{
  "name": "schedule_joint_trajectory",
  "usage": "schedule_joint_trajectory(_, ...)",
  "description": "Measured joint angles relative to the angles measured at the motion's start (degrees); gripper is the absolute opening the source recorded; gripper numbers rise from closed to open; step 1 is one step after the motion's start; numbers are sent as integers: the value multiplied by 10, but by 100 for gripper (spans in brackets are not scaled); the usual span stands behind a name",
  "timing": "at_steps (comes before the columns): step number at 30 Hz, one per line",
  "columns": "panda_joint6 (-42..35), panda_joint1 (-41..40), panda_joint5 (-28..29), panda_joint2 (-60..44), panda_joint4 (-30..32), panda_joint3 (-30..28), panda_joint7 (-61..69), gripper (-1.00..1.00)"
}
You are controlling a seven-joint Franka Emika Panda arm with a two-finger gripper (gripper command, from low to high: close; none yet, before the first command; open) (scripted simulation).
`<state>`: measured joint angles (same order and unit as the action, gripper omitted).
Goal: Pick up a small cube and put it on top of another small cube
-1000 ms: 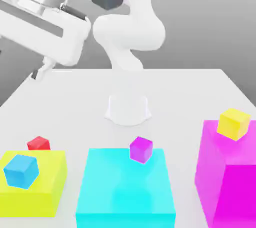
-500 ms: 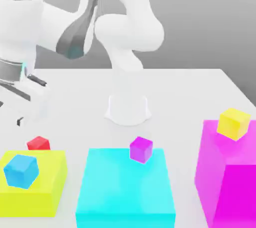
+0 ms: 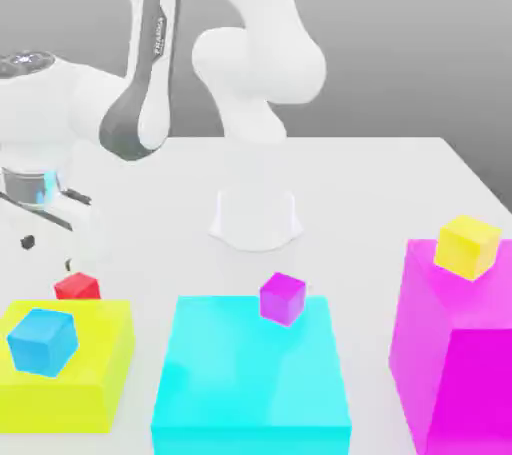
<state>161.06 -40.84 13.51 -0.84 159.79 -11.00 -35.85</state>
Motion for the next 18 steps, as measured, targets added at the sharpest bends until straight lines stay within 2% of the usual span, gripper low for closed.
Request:
schedule_joint_trajectory(6,36,-9,-148,-13,24,17,120,0)
schedule_joint_trajectory(12,69,-18,-212,-51,11,41,164,0)
schedule_joint_trajectory(18,113,-41,-253,-107,1,73,195,0)
